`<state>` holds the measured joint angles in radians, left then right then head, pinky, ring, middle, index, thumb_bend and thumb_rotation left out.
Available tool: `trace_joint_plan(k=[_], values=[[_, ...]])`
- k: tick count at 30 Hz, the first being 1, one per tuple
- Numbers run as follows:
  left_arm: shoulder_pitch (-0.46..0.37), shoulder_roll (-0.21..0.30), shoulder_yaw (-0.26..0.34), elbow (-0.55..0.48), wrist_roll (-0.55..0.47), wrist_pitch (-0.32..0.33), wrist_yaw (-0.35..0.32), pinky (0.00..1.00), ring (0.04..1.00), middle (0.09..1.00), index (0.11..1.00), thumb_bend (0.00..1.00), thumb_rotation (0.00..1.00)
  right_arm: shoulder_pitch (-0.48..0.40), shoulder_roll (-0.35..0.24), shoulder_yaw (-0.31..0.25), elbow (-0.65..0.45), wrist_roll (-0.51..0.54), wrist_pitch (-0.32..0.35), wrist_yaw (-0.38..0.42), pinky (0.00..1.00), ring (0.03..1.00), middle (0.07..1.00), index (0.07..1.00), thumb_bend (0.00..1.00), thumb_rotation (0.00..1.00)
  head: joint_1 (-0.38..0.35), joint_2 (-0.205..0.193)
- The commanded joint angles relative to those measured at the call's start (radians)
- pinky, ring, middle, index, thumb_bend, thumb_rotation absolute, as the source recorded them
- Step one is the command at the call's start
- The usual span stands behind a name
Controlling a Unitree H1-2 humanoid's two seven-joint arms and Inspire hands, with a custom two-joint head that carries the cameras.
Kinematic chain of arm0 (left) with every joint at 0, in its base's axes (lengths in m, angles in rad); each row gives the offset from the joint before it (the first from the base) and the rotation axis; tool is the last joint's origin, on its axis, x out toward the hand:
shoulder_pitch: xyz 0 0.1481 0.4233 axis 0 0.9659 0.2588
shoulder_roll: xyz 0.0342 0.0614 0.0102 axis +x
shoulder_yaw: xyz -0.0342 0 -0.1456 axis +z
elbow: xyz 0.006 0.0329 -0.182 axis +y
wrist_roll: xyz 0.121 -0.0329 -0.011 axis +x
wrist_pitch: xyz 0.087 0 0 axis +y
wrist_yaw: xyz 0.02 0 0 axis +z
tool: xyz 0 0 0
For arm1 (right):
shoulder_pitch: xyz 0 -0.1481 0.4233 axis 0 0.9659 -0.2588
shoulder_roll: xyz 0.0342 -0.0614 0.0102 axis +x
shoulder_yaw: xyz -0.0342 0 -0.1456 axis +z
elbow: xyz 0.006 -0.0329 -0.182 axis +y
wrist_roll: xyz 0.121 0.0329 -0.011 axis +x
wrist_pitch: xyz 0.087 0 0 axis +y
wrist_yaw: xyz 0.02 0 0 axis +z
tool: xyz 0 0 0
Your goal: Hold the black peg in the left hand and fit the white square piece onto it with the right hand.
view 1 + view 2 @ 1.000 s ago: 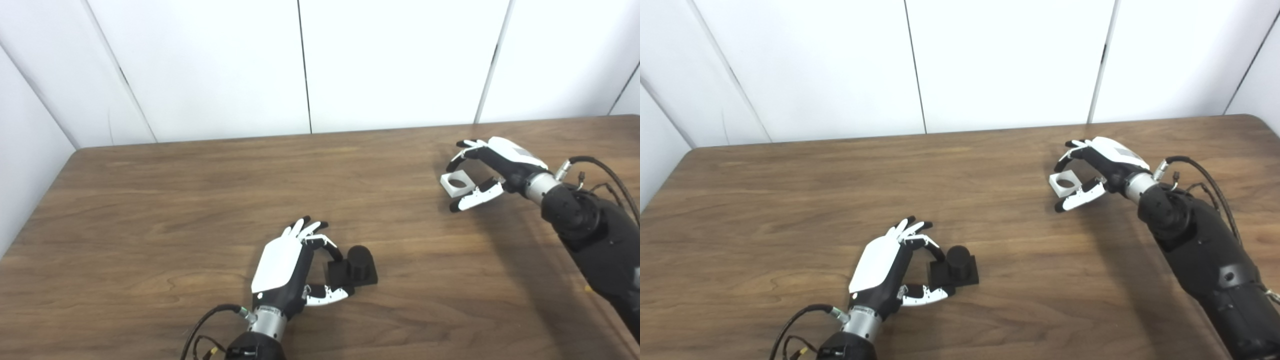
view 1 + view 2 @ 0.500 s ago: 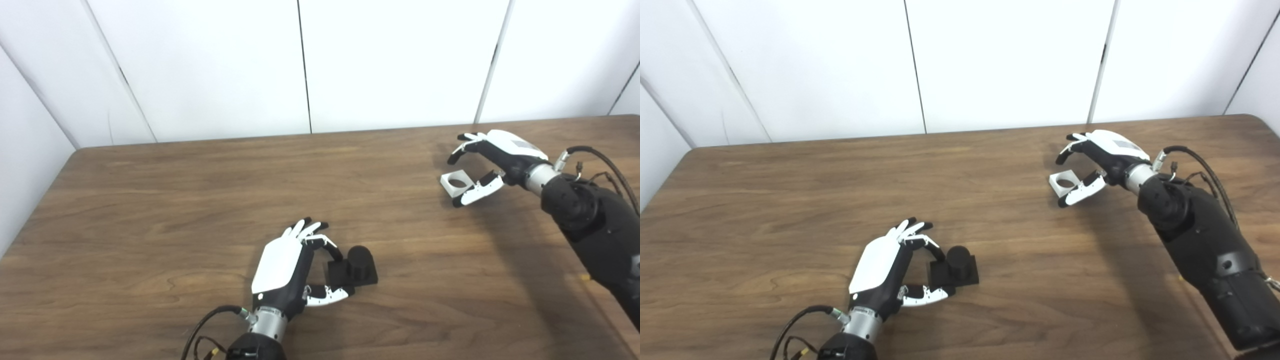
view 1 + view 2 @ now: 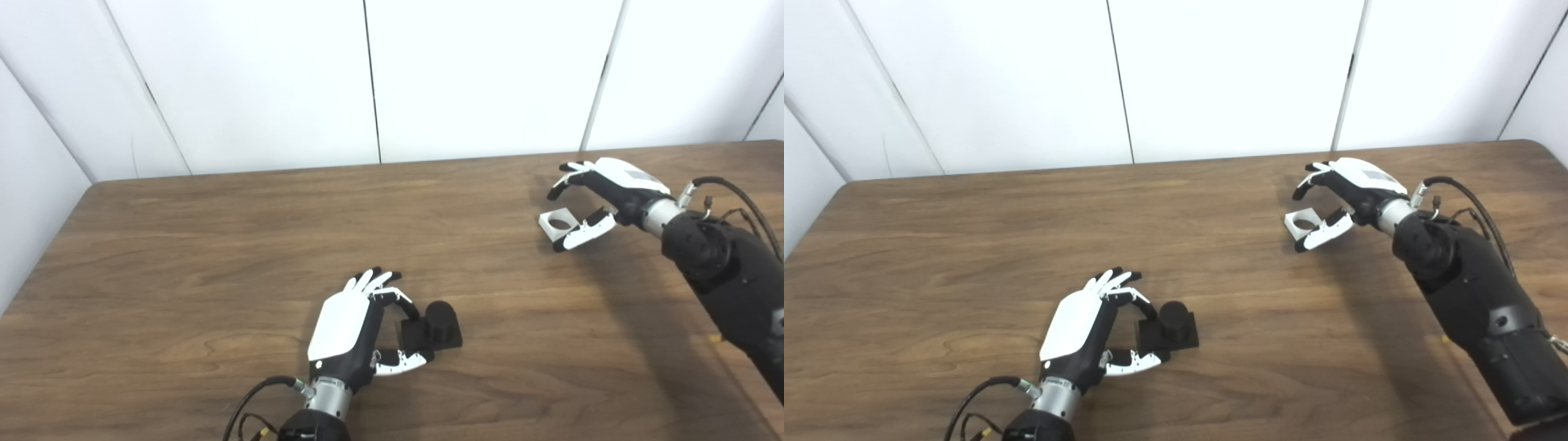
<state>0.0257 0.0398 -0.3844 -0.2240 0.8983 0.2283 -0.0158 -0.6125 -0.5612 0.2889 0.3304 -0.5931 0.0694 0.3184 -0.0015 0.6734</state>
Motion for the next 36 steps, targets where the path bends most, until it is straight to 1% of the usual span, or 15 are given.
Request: trace_joint_plan(k=[1,14,22,32,36], values=[[0.003,0.007,-0.003,0.025,0.026,0.023,-0.01,0.98,0.964,0.885,0.49,0.52,0.06,-0.068,-0.025,-0.005,-0.006,-0.007,-0.017,0.003,0.98,1.0,0.962,0.722,0.91,0.3,0.0,0.002],[0.005,0.007,-0.001,0.02,0.021,0.028,-0.015,1.0,0.968,0.887,0.49,0.52,0.06,-0.089,-0.018,0.003,0.05,-0.014,-0.029,-0.01,0.95,1.0,0.956,0.721,0.91,0.28,0.002,0.001],[0.005,0.005,-0.003,0.017,0.022,0.028,-0.014,0.98,0.966,0.885,0.49,0.52,0.06,-0.109,-0.023,0.027,0.092,-0.036,-0.035,-0.005,0.94,1.0,0.955,0.722,0.91,0.29,0.0,0.006],[0.005,0.006,-0.003,0.015,0.023,0.027,-0.013,0.99,0.966,0.883,0.49,0.52,0.06,-0.115,-0.018,0.04,0.132,-0.045,-0.033,-0.008,0.96,1.0,0.96,0.725,0.91,0.28,0.002,0.007],[0.003,0.003,-0.004,0.019,0.025,0.027,-0.009,0.98,0.962,0.879,0.489,0.52,0.06,-0.113,-0.015,0.043,0.147,-0.04,-0.046,-0.016,0.96,1.0,0.958,0.723,0.91,0.28,0.005,0.006]])
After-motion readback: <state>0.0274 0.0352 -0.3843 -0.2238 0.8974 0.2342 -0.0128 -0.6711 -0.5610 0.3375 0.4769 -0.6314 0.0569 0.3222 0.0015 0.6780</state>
